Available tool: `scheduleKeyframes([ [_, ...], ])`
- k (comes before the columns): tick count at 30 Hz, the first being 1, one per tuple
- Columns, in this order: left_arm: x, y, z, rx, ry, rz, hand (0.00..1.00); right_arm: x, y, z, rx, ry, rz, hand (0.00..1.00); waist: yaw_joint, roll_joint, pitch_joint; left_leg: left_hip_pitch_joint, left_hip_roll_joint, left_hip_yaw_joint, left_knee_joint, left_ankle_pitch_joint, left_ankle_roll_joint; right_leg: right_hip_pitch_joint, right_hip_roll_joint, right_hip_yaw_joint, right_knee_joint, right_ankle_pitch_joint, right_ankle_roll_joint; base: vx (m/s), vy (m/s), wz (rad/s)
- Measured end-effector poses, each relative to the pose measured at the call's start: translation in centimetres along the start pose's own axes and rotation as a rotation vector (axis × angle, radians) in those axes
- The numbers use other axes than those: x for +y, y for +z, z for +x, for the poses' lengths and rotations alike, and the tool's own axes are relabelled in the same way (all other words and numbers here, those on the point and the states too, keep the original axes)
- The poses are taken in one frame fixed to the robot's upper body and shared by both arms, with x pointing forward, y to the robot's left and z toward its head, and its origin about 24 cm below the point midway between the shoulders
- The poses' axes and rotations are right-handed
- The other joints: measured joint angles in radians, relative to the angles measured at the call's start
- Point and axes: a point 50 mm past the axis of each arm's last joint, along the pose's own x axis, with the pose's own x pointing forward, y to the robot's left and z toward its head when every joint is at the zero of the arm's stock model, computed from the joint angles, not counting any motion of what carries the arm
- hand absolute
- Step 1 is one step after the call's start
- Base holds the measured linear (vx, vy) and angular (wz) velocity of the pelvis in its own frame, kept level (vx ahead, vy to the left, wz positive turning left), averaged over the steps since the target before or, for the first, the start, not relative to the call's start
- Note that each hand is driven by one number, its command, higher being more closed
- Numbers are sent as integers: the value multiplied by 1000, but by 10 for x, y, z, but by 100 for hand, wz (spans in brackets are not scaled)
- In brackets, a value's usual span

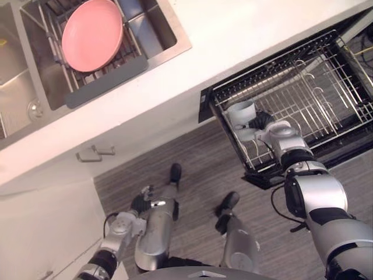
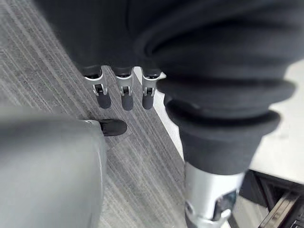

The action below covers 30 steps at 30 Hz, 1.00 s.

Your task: Walk over to the sink, pick up the cup, carry it to the dishwasher, place the cup inside the dishwasher, then close the dishwasher door

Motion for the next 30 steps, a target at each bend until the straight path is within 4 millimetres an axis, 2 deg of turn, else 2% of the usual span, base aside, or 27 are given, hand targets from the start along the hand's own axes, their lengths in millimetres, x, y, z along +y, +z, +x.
scheduleKeyframes([
  [4,1,-1,0,-3,3,-48,0,-3,-2,0,12,-22,40,0,-3,3,1,-1,-9,-25,0,4,2,-4,-21,-23,53,-39,2,23,-81,21],
  [6,2,-2,0,-4,4,-71,0,-5,-1,-1,7,-33,59,0,8,3,1,-4,-10,-27,0,6,-1,-18,-29,-23,84,-61,1,14,-79,8],
  [11,10,-1,-1,-7,27,-135,0,-5,0,-1,-8,-33,101,0,7,3,1,-7,-7,-36,1,10,-7,-30,-34,-26,121,-88,-3,7,-108,4],
  [17,16,-1,-5,-22,62,-193,0,-6,13,-10,-186,-52,223,0,-2,-2,4,73,1,-36,-32,12,-12,39,-22,-25,102,-93,-5,-26,-78,-1],
  [20,25,-12,-15,-2,109,-225,0,-3,15,-23,-305,-29,293,0,-18,-22,-4,112,8,-23,-55,11,-14,73,-10,-21,72,-96,-5,-19,-58,-7],
  [22,32,-28,-26,39,156,-250,0,6,3,-34,-367,-12,403,0,-35,-57,-30,115,16,-16,-55,5,-17,85,3,-19,45,-86,-1,29,-66,-10],
  [24,38,-53,-43,123,219,-276,0,27,-27,-54,-399,9,502,0,-52,-115,-75,147,22,7,-55,-8,-23,128,25,-6,-8,-63,6,104,-90,-22],
  [26,44,-68,-55,168,270,-307,0,43,-45,-72,-419,19,542,0,-65,-146,-123,174,23,21,-55,-23,-28,165,40,3,-56,-49,9,160,-95,-23],
  [28,49,-81,-64,208,316,-337,0,54,-56,-86,-442,24,590,0,-79,-162,-158,215,25,40,-55,-37,-29,212,49,16,-92,-39,12,109,-66,-28],
  [30,45,-99,-78,248,365,-391,0,61,-63,-102,-495,47,599,0,-85,-160,-206,264,28,60,-56,-59,-31,255,56,38,-120,-33,15,48,-36,-30],
])
